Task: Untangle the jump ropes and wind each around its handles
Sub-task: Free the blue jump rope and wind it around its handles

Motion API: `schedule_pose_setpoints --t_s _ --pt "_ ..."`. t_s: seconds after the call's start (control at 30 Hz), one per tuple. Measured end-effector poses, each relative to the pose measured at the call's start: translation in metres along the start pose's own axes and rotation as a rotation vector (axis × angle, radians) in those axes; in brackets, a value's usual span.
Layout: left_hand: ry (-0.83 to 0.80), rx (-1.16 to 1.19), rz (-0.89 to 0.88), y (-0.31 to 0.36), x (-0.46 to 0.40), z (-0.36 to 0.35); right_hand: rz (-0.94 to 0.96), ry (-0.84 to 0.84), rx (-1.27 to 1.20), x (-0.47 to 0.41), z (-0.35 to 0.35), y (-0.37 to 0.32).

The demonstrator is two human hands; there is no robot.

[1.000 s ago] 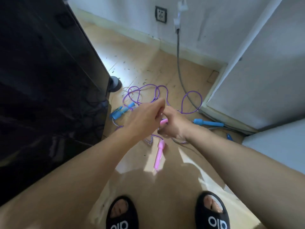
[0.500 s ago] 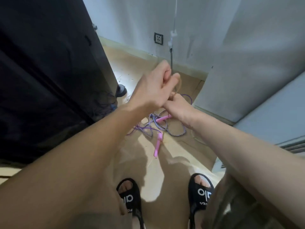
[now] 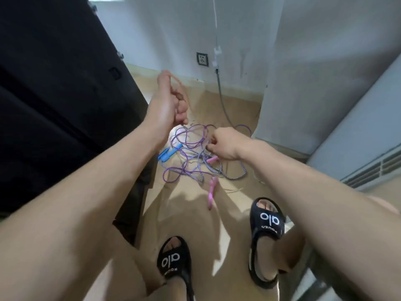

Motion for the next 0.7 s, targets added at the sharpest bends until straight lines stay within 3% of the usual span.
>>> schedule_pose_setpoints --t_s 0.07,0.13,0.27,0.43,0.53,0.7 --pt "-0.179 -0.490 -0.126 -0.026 0.003 0.024 -0.042 -0.023 0.078 -0.003 0.007 0.005" --pt "-0.373 -0.735 -0.051 -0.060 0.015 0.044 -0.069 -0.020 0.127 -0.007 0.013 0.007" --pt "-0.524 -0.805 0.230 -0.091 0.039 0.053 0.007 -0.064 0.196 -0.010 0.010 -0.002" --pt "-0.621 -0.897 -0.068 -0.086 0.017 0.040 0.083 -0.118 0.172 -0.011 -0.001 -0.015" --pt "-0.795 -1.037 -0.227 -0.082 0.013 0.036 0.093 -0.092 0.145 -0.011 -0.001 -0.016" --pt "-0.811 -0.956 -0.105 -0.074 0.013 0.048 0.134 -0.045 0.111 -0.005 0.001 -0.015"
Point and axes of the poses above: each hand's wrist, its own x-axis away from the middle knuckle, its own z-axis out of the back of the hand, y = z × x, the point moved 1 cm from there along -x, towards the middle knuckle, and after that the axes turned 13 degrees about -z, right-handed, at the moved point
